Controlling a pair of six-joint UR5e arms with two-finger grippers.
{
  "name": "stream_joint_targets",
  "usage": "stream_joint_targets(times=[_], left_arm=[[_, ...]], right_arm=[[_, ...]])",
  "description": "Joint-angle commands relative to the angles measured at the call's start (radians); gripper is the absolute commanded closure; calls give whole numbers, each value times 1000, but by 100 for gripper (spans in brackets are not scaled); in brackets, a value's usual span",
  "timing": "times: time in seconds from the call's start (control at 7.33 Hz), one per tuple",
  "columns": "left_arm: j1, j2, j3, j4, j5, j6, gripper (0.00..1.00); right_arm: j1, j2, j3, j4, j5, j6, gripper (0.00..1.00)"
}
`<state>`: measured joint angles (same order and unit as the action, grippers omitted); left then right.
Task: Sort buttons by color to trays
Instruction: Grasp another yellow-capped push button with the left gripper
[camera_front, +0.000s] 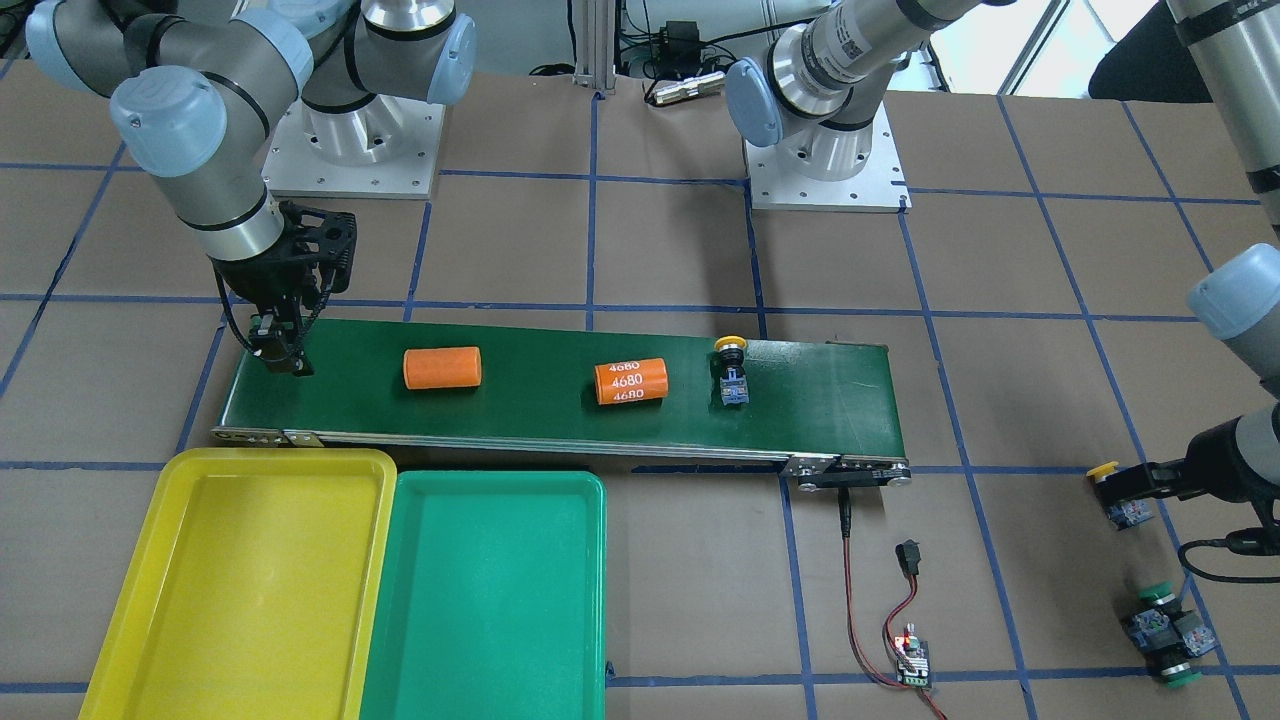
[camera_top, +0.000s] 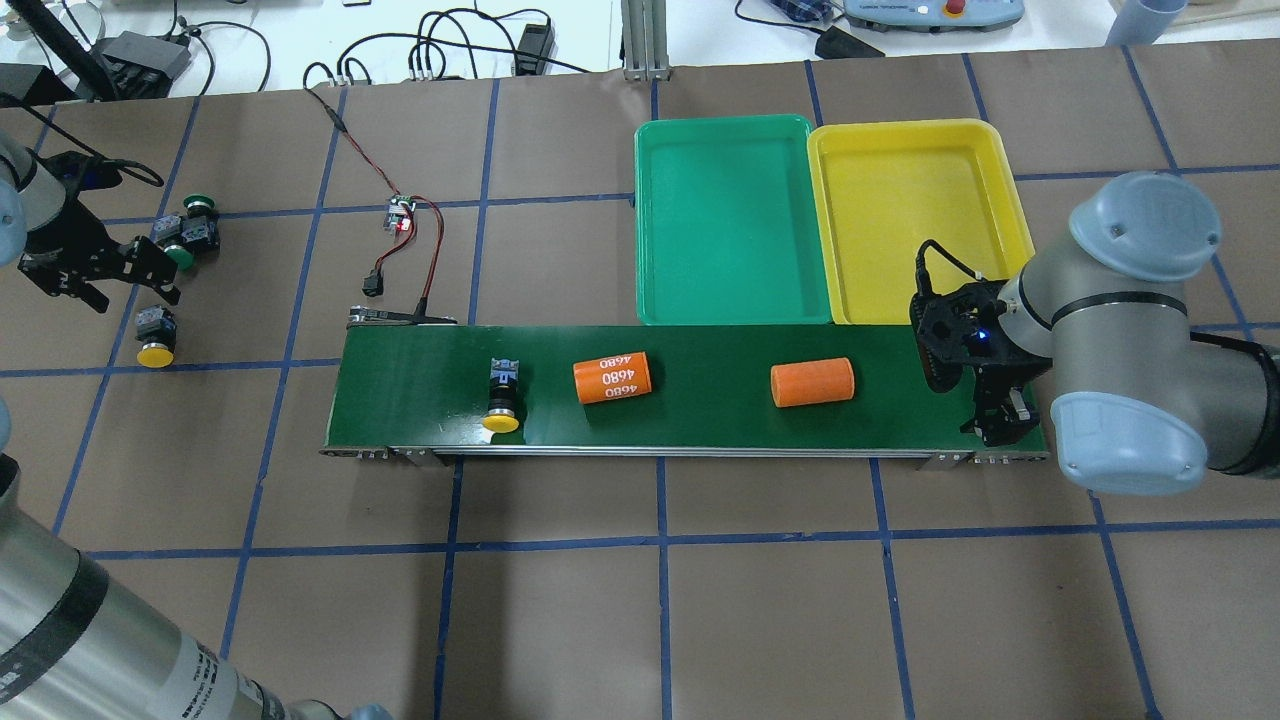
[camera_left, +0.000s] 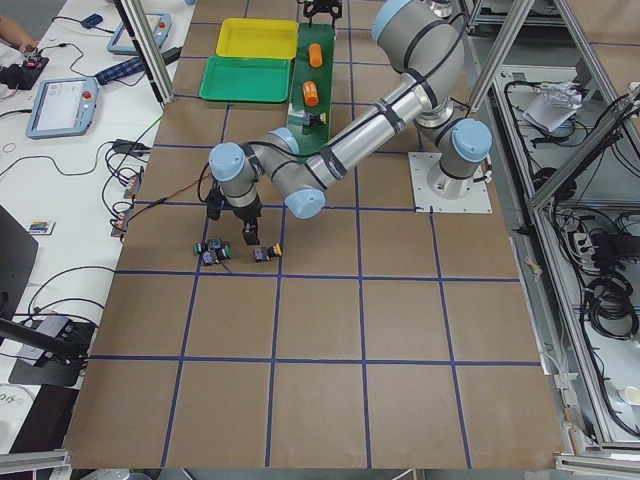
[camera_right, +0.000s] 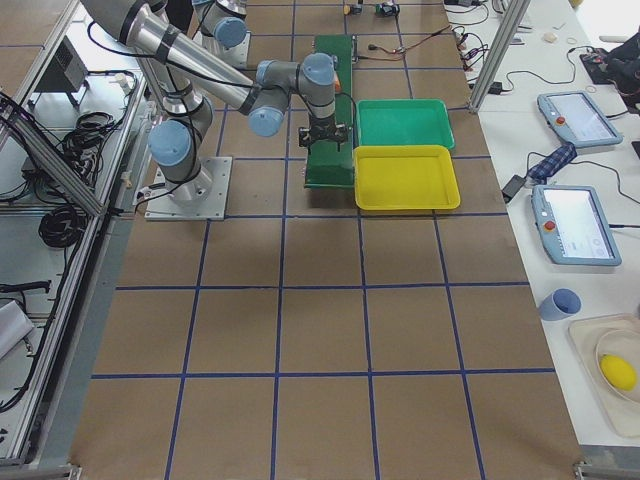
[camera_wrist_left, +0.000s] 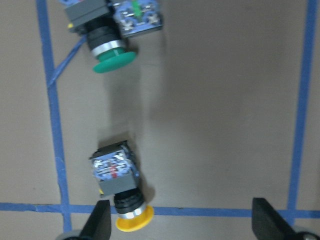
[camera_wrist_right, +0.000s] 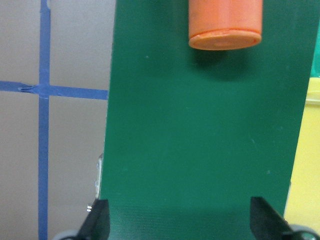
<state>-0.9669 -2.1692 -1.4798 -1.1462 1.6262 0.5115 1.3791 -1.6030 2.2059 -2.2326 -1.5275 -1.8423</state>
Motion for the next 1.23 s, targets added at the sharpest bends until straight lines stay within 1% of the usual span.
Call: stream_joint_targets(times=[0.0, 0.14, 0.27, 0.41, 0.55, 0.68, 0.82, 0.95, 1.09], left_arm=[[17, -38, -4, 11, -5, -1, 0], [17, -59, -1, 16, -5, -7, 0], [19, -70, 1, 26, -6, -1, 22], [14, -72, 10, 25, -9, -4, 97], [17, -72, 4, 25, -11, -4, 100], [16, -63, 22, 14, -6, -11, 100], [1, -22, 26, 2, -12, -17, 100], [-30, 65, 12, -77, -31, -14, 100], [-115, 136, -22, -178, -145, -34, 100]], right_arm=[[0, 0, 0, 1, 1, 0, 0], [0, 0, 0, 1, 1, 0, 0], [0, 0, 0, 1, 1, 0, 0], [0, 0, 0, 1, 3, 0, 0], [0, 0, 0, 1, 4, 0, 0], [0, 0, 2, 1, 4, 0, 0], [0, 0, 0, 1, 6, 0, 0], [0, 0, 2, 1, 6, 0, 0], [0, 0, 2, 1, 6, 0, 0]])
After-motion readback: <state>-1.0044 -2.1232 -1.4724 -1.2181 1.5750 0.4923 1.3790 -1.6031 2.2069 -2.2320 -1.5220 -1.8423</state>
